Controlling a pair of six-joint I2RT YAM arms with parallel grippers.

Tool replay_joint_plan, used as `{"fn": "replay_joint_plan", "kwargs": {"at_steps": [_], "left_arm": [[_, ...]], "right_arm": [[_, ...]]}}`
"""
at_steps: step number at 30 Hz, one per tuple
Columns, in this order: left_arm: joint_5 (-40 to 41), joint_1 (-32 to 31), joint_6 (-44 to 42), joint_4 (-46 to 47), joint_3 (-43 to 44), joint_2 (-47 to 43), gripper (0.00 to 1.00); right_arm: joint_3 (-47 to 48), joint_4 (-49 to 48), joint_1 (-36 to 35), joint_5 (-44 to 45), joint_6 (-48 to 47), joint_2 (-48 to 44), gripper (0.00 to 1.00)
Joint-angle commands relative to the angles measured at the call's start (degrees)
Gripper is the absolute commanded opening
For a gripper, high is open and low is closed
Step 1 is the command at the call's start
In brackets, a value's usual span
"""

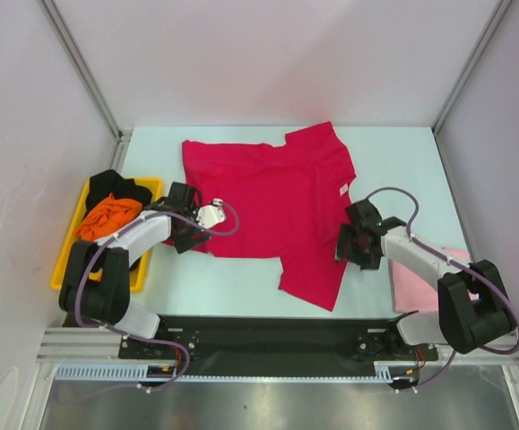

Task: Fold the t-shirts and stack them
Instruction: Flatten the tshirt out

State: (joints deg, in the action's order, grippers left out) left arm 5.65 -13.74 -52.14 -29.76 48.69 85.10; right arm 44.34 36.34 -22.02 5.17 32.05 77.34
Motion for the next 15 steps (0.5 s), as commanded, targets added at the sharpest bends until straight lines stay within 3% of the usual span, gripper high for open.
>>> {"fn": "replay_joint_plan", "kwargs": {"at_steps": [1, 4, 6, 8, 9, 10, 13, 15], "left_arm": [[2.44, 0.47, -0.95, 9.8, 0.44, 3.05, 0.83], [1.73, 0.47, -0.51, 9.89, 0.53, 4.72, 0.83], [1.38, 0.38, -0.33, 9.11, 0.53, 4.55, 0.83], [0.16, 0.38, -0.51, 7.45, 0.36, 3.85, 0.83], [-0.55, 0.38, -0.42, 6.74, 0.44, 2.89, 0.84], [-1.25, 0.38, -0.51, 5.95, 0.44, 2.27, 0.84], [-3.89, -0.58, -0.59, 3.13, -0.25, -0.28, 0.85], [-2.93, -2.51, -1.21, 2.69, -1.22, -1.6, 0.85]], "right_arm": [[-3.9, -3.64, -3.11, -4.11, 3.72, -2.46, 0.73], [-6.1, -6.8, -3.73, -7.62, 2.23, 0.35, 0.72], [-6.28, -8.99, -3.99, -10.34, 1.08, 3.33, 0.56], [-6.46, -10.05, -3.99, -11.23, 0.99, 4.57, 0.35], [-6.37, -10.06, -3.91, -9.93, 1.6, 4.83, 0.12], [-5.93, -9.27, -3.04, -8.96, 2.04, 4.92, 0.0], [-6.19, -5.32, -0.05, -5.44, 2.31, 2.65, 0.0], [-7.16, -2.78, 5.91, -3.52, 1.35, -1.39, 0.0]]}}
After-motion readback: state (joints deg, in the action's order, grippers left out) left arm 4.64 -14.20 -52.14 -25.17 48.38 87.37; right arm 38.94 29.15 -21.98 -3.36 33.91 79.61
